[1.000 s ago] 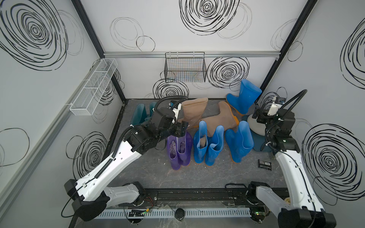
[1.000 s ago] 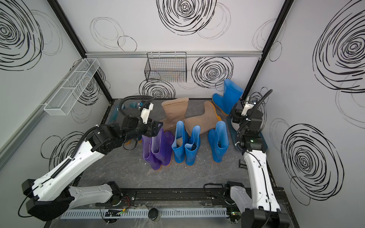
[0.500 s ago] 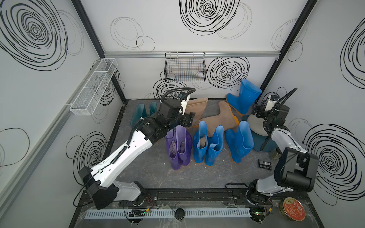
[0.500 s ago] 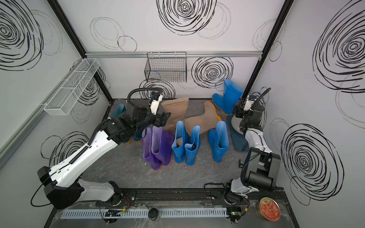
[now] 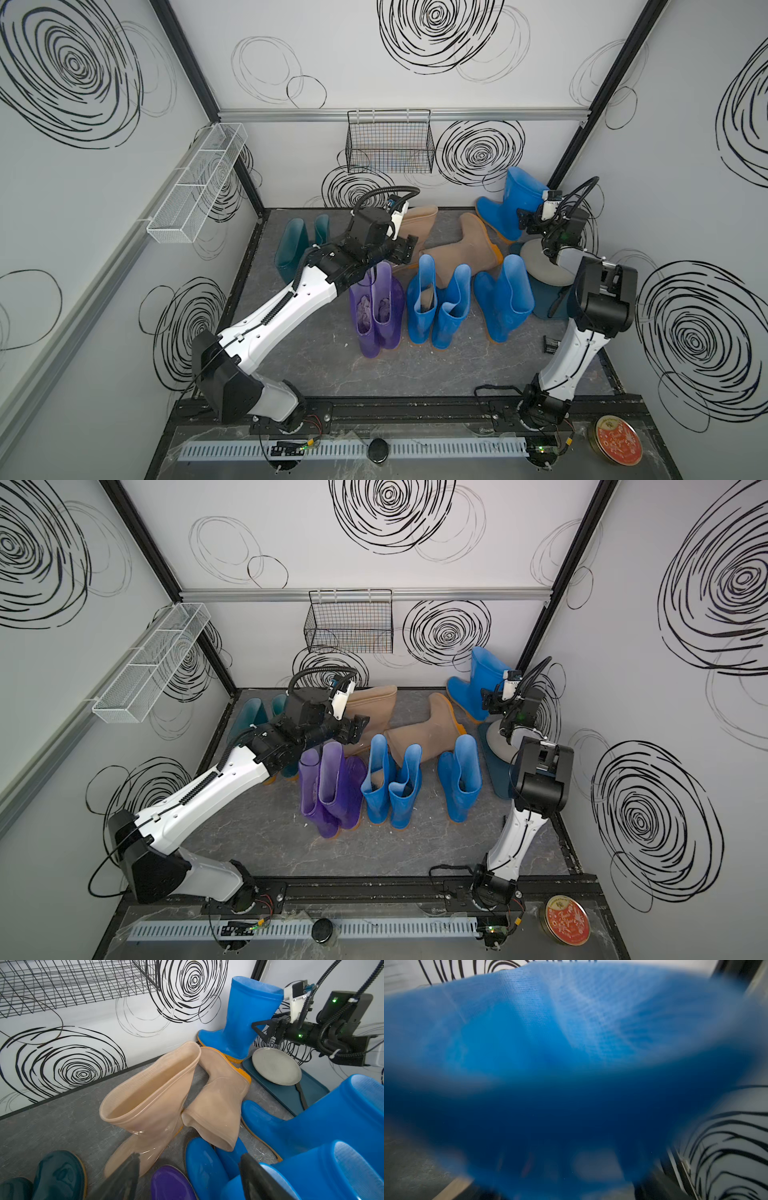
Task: Match and arrange rain boots in pairs
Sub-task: Pick up the rain boot at the center of the board.
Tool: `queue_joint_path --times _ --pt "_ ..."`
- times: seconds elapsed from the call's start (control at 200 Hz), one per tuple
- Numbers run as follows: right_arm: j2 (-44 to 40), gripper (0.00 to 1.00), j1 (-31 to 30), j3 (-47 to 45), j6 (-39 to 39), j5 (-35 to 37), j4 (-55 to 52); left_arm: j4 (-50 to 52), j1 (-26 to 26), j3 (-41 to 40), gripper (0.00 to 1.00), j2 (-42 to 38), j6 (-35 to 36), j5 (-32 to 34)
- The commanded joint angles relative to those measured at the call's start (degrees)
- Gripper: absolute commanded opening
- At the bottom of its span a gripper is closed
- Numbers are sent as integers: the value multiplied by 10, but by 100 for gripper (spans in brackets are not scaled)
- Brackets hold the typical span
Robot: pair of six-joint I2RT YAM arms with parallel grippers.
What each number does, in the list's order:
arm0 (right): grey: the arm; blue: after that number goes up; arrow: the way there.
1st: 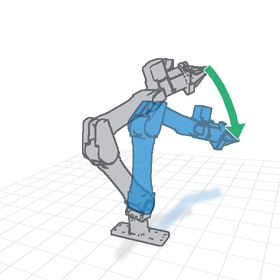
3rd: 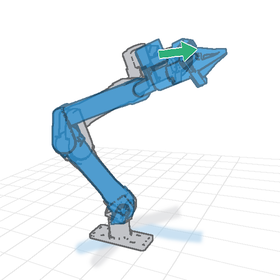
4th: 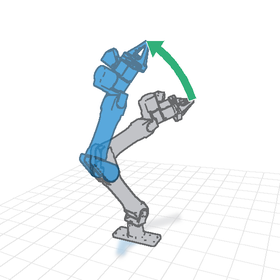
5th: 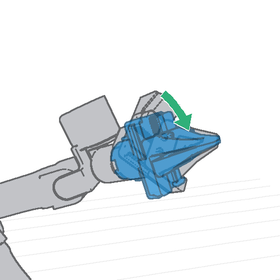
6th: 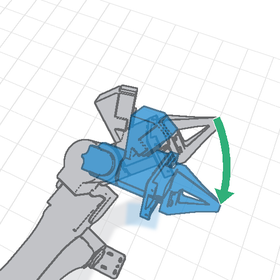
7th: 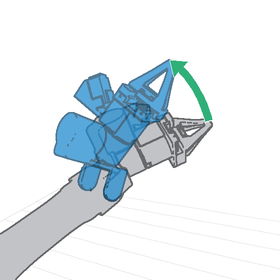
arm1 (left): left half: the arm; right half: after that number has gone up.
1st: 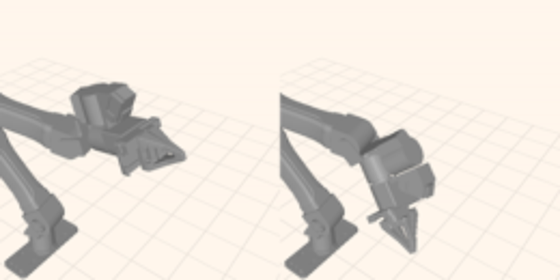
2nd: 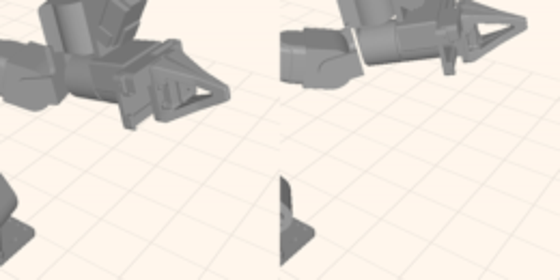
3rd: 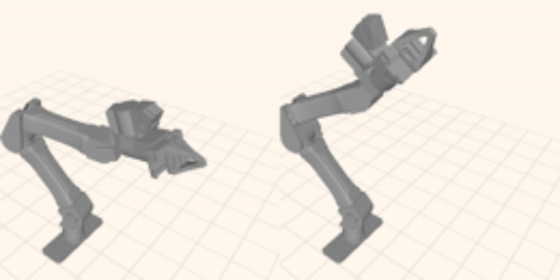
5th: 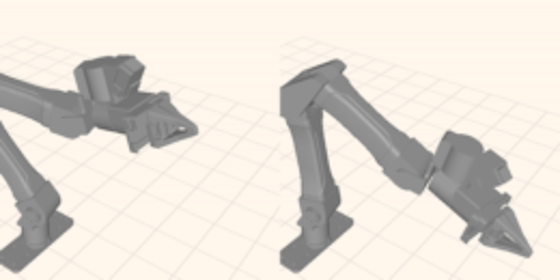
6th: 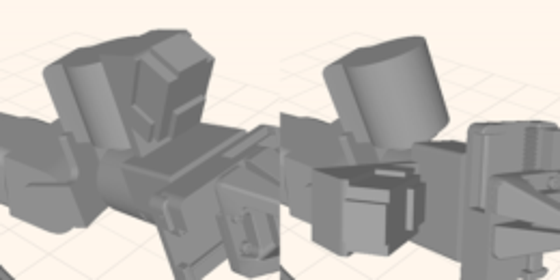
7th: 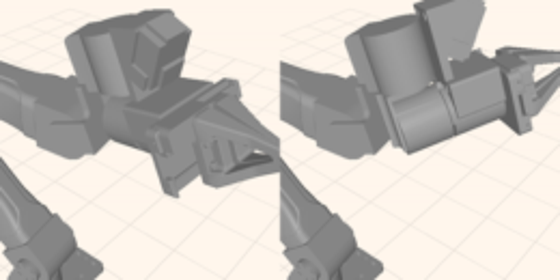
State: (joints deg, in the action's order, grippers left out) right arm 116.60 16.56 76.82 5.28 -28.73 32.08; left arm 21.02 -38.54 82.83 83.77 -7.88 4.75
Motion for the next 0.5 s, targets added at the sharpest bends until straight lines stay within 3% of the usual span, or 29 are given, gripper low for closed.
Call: queue_joint_path --times 0.0,0.05,0.26,0.495 --pt "23 76 -14 33 38 -54 27 -28 2 26 79 11 12 4" --pt "35 60 -14 44 38 -66 28 -31 2 30 79 14 11 7" --pt "35 21 -27 66 49 -81 29 -34 -7 36 79 23 5 15" --pt "-37 1 -56 81 15 9 -5 -31 -16 38 80 18 7 25"
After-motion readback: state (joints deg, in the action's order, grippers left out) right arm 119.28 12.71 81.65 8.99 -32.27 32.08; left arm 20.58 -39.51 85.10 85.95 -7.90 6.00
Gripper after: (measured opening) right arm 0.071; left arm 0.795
